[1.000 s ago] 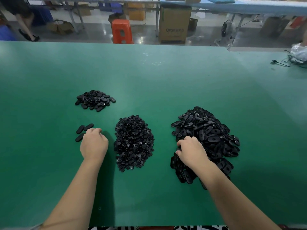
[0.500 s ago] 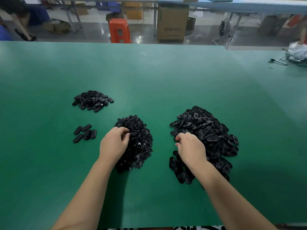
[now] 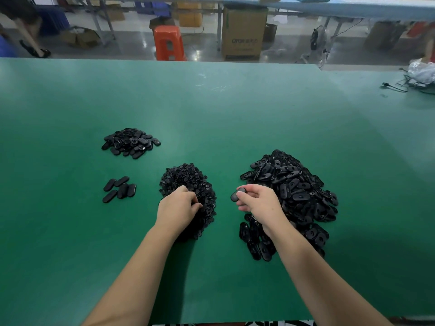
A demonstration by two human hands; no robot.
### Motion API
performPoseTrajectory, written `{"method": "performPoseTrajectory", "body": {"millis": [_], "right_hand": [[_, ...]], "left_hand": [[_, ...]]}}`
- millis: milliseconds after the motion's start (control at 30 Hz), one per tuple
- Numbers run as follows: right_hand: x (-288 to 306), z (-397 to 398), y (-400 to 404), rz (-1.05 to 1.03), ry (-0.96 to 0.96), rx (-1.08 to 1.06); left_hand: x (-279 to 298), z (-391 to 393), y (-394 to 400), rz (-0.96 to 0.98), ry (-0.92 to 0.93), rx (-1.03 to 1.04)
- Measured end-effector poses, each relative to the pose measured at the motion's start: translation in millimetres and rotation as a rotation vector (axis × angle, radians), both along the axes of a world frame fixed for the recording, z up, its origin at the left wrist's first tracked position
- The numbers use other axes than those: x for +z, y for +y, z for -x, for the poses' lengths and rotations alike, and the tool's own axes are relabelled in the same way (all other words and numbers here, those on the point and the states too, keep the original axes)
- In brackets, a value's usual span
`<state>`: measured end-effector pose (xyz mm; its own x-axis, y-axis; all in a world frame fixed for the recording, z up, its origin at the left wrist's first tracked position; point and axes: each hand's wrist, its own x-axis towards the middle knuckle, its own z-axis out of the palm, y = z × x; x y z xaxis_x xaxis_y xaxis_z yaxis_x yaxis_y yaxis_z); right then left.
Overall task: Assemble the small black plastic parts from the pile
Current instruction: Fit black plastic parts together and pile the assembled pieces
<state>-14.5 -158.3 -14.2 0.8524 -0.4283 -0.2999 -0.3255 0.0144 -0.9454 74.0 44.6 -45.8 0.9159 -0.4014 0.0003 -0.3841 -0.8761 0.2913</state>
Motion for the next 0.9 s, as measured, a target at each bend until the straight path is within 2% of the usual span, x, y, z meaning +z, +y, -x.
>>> {"method": "performPoseTrajectory", "body": {"millis": [133,333,467,633,700,900], "right_hand": [[2,2,5,-0.111,-0.013,-0.01],[5,3,8,-0.149,0.002,0.005],[7,4,10,-0.164,0.009,0.002],[8,4,13,-0.198,-0.005,-0.005],[7,3,14,-0.194,-0.008,-0.01],[0,2,14,-0.163,-0.018,-0.049]], "left_hand": [[0,0,-1,-0.012,-0.004,-0.019],[0,2,-2,0.018,-0.032,-0.001],[6,2,-1,0.17,-0.058,0.036],[17,1,-4,0.446,0.007,0.136],[20,1,-7,0.501,0.009,0.158],[14,-1,-5,0.404,0.034,0.18]]}}
